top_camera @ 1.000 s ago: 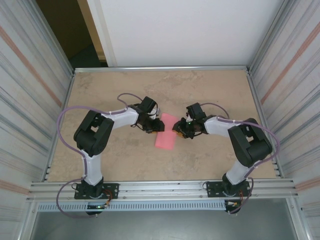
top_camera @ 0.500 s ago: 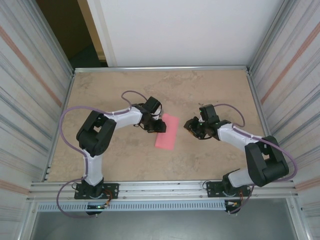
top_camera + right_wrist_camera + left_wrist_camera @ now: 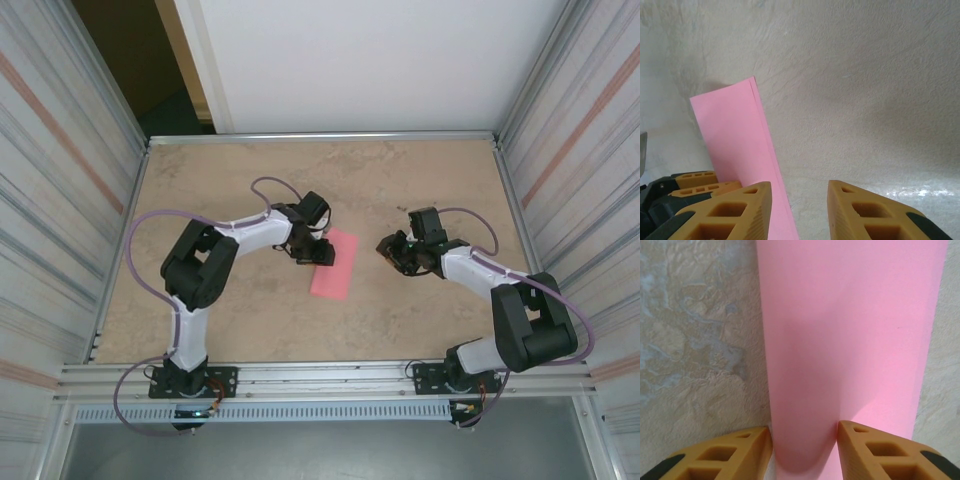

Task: Fold a paper plane with a square sheet of paper (pick it up from the middle)
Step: Hold the square sheet of paper at the center of the table.

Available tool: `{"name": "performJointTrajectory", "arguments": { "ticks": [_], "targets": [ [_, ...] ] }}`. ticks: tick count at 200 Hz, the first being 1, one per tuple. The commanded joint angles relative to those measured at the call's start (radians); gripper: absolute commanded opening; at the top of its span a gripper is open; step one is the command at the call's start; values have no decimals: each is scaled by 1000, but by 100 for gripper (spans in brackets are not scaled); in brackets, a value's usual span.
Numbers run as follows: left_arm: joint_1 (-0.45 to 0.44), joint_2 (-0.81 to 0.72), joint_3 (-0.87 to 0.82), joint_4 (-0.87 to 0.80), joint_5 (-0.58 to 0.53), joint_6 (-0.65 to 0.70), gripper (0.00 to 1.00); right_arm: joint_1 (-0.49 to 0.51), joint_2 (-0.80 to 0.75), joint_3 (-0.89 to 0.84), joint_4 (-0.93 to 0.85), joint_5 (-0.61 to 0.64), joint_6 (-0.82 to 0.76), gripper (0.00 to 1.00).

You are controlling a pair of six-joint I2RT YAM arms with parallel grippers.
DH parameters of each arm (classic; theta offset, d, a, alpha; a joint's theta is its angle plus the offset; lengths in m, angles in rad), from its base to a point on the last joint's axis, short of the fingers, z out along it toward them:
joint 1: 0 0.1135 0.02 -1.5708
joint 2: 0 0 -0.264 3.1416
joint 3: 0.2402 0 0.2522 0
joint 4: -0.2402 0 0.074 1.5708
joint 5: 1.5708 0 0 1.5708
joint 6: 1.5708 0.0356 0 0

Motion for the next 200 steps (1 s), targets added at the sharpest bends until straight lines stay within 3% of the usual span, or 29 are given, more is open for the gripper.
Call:
{"name": "performJointTrajectory", "arguments": {
  "ticks": [1, 200],
  "targets": [
    [-57, 193, -61, 8, -25, 36, 44, -6, 14, -1, 1, -7, -28, 34],
    [-62, 305, 1, -71, -7, -6, 47, 26, 49, -13, 52, -29, -21, 36]
  ]
}}
